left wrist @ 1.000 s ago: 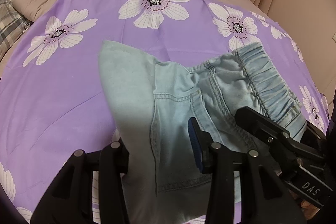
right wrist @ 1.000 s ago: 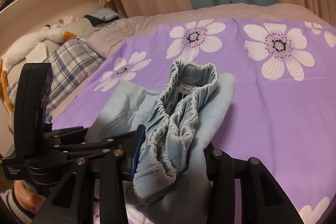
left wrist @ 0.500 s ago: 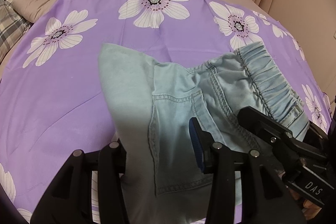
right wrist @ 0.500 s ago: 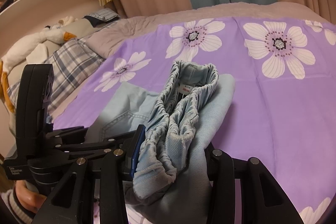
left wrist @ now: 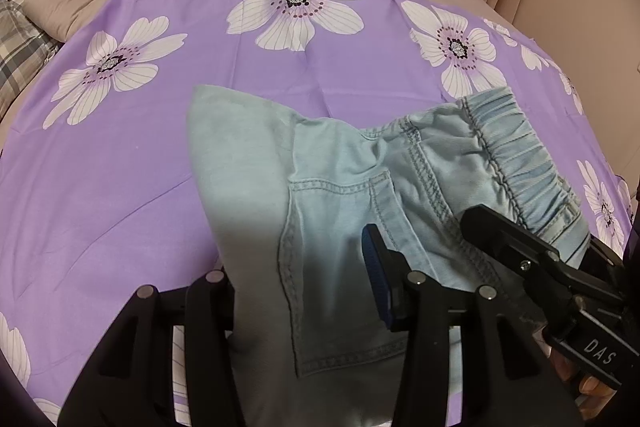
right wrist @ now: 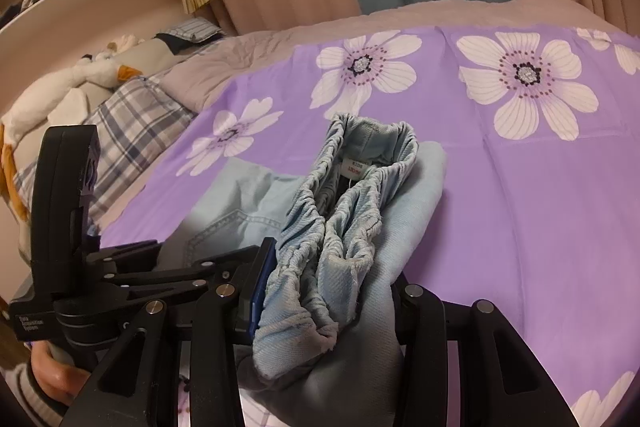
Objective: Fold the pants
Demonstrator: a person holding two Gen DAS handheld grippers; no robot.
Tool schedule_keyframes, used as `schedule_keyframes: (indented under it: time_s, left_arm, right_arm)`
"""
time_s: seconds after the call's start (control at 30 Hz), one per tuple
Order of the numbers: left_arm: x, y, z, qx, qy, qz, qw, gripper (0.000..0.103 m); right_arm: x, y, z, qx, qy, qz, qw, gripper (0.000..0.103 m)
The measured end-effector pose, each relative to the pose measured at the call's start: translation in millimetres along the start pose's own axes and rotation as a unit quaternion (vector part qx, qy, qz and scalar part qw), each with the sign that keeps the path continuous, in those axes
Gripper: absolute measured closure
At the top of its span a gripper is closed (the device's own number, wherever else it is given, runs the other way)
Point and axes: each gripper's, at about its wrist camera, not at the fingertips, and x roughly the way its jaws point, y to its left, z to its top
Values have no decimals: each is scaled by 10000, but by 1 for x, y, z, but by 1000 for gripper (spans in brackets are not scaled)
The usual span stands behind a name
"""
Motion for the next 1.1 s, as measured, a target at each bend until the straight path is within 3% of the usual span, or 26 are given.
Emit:
schedule_keyframes:
  time_s: [0.3,0.43,0.73,0.9,1.1]
  left_arm:
    - [10,19,-9,-259,455,283,9982,41]
    - [5,24,-15,-328,483,388,9975,34]
    - [-19,33,-45,-358,466,434,9973,31]
    - [-22,26,-56,-262,479,469,9974,30]
    - [-58,17,-51,-289,218,410,9985,31]
  right_arm:
    - [-1,-16,-5,407,222,-186,9988,59]
    - [-2,-26,-10,678,420,-325,9963,50]
    - [-27,-35,-27,935,510,-391,9935,39]
    - [-21,-34,-41,752,817,-670,9916,39]
    - [-43,-19,-35,625,736,-830,9919,39]
